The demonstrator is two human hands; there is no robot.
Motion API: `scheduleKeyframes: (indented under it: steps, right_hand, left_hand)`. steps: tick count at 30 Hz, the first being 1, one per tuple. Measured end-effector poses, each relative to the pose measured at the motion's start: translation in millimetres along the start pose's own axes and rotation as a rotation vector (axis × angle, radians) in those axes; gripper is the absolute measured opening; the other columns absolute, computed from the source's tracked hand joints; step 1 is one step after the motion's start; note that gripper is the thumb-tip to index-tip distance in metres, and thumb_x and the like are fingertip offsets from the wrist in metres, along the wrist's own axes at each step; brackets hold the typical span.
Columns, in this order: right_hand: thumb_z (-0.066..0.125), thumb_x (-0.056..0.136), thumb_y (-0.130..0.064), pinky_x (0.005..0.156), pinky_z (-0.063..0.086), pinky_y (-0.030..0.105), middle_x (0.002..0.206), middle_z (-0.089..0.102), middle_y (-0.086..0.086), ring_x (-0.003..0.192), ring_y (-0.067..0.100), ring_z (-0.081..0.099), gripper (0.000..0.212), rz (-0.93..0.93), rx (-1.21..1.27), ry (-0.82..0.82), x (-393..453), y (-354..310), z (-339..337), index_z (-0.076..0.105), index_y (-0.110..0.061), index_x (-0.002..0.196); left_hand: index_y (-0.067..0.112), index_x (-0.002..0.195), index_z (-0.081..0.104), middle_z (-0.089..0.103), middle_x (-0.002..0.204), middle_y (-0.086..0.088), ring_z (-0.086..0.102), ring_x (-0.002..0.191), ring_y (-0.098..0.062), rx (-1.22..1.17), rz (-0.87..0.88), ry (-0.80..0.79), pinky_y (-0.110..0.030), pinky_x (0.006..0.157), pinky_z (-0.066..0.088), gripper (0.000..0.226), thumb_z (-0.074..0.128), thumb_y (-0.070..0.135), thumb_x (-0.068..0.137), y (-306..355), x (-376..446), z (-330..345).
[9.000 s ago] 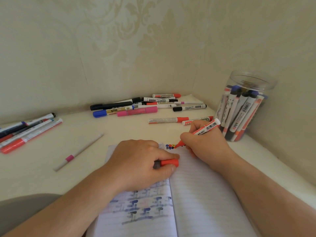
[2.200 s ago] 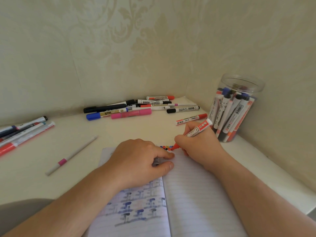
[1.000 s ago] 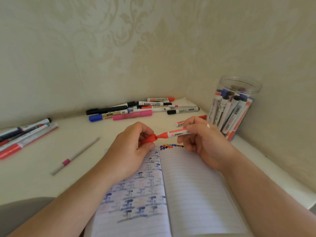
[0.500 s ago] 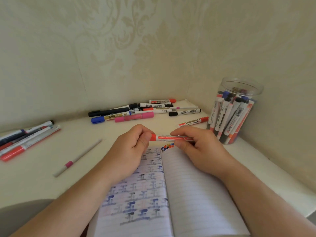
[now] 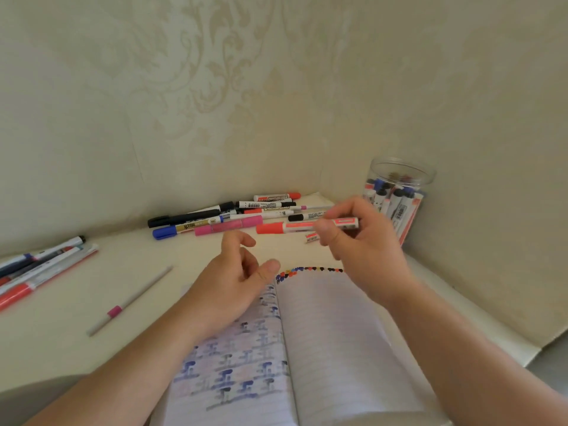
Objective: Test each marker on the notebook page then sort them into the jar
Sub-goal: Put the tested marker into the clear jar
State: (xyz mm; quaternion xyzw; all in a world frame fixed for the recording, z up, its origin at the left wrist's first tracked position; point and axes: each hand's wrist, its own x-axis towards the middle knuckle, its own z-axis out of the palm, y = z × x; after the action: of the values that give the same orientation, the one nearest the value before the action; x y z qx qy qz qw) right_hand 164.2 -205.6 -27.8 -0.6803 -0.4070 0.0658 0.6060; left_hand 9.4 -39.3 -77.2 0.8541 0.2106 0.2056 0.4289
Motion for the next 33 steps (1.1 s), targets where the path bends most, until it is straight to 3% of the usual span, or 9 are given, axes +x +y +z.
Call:
scheduleKeyframes:
  steps: [4, 7, 13, 18, 21, 24, 26, 28, 33]
  right_hand:
    - [0.061, 0.104, -0.025, 0.052, 0.04, 0.032, 0.058, 0.055, -0.004, 0.051, 0.015, 0.046, 0.022, -0.095, 0.072, 0.353, 33, -39, -65, 0.058, -0.028, 0.083]
    - [0.057, 0.097, -0.039, 0.057, 0.04, 0.036, 0.064, 0.057, -0.003, 0.06, 0.019, 0.05, 0.02, -0.125, -0.381, 0.459, 62, -58, -117, 0.06, -0.024, 0.084]
    - [0.049, 0.103, -0.035, 0.059, 0.042, 0.033, 0.078, 0.063, 0.003, 0.072, 0.025, 0.058, 0.025, -0.037, -1.049, 0.119, 91, -83, -140, 0.059, -0.02, 0.087]
    - [0.045, 0.105, -0.041, 0.076, 0.051, 0.036, 0.1, 0.067, 0.004, 0.087, 0.022, 0.061, 0.028, 0.118, -1.209, -0.164, 114, -77, -124, 0.06, -0.023, 0.09]
    - [0.007, 0.099, -0.071, 0.091, 0.046, 0.043, 0.122, 0.06, 0.008, 0.11, 0.029, 0.055, 0.071, 0.155, -1.427, -0.325, 119, -72, -111, 0.057, -0.027, 0.123]
    - [-0.037, 0.054, -0.092, 0.107, 0.037, 0.049, 0.15, 0.047, 0.011, 0.136, 0.036, 0.039, 0.141, 0.139, -1.589, -0.499, 126, -57, -104, 0.039, -0.03, 0.155]
    - [-0.013, 0.075, -0.094, 0.114, 0.033, 0.051, 0.168, 0.028, 0.006, 0.147, 0.036, 0.029, 0.12, 0.157, -1.517, -0.383, 121, -50, -102, 0.04, -0.024, 0.157]
    - [0.022, 0.094, -0.082, 0.111, 0.037, 0.047, 0.164, 0.036, 0.002, 0.142, 0.032, 0.036, 0.088, -0.013, -1.47, -0.194, 113, -41, -103, 0.048, -0.019, 0.15]
    - [0.055, 0.092, -0.067, 0.08, 0.048, 0.037, 0.098, 0.066, 0.0, 0.095, 0.024, 0.06, 0.055, -0.368, -1.328, 0.077, 89, -21, -117, 0.075, -0.016, 0.095]
  left_hand:
    - [0.042, 0.113, 0.034, 0.058, 0.095, 0.014, 0.058, 0.083, -0.004, 0.392, 0.013, -0.159, -0.027, 0.069, 0.047, 0.071, 0.069, 0.082, 0.066, 9, -4, 6]
    - [0.045, 0.111, 0.037, 0.05, 0.102, 0.02, 0.05, 0.093, -0.001, 0.507, 0.071, -0.156, -0.028, 0.079, 0.048, 0.069, 0.063, 0.087, 0.064, 10, -6, 9]
    - [0.047, 0.125, 0.038, 0.037, 0.12, 0.025, 0.034, 0.114, -0.003, 0.625, 0.112, -0.188, -0.032, 0.105, 0.037, 0.078, 0.045, 0.096, 0.065, 10, -3, 11]
    - [0.048, 0.128, 0.044, 0.039, 0.121, 0.027, 0.033, 0.116, -0.002, 0.623, 0.121, -0.19, -0.031, 0.106, 0.035, 0.079, 0.045, 0.097, 0.066, 9, -3, 10]
    - [0.048, 0.128, 0.044, 0.04, 0.122, 0.027, 0.034, 0.116, -0.002, 0.62, 0.124, -0.199, -0.031, 0.107, 0.035, 0.079, 0.046, 0.098, 0.067, 9, -3, 9]
    - [0.05, 0.126, 0.042, 0.039, 0.121, 0.028, 0.034, 0.115, -0.002, 0.619, 0.129, -0.199, -0.031, 0.106, 0.035, 0.077, 0.045, 0.098, 0.067, 8, -2, 9]
    - [0.05, 0.125, 0.042, 0.039, 0.121, 0.028, 0.034, 0.114, -0.001, 0.617, 0.132, -0.2, -0.03, 0.104, 0.035, 0.075, 0.045, 0.098, 0.068, 6, -1, 10]
    - [0.05, 0.125, 0.042, 0.039, 0.12, 0.029, 0.034, 0.114, -0.001, 0.611, 0.135, -0.203, -0.03, 0.103, 0.035, 0.073, 0.045, 0.097, 0.069, 4, 0, 10]
    - [0.05, 0.126, 0.041, 0.039, 0.122, 0.029, 0.035, 0.116, -0.001, 0.614, 0.142, -0.217, -0.029, 0.105, 0.035, 0.074, 0.042, 0.098, 0.07, 2, 2, 9]
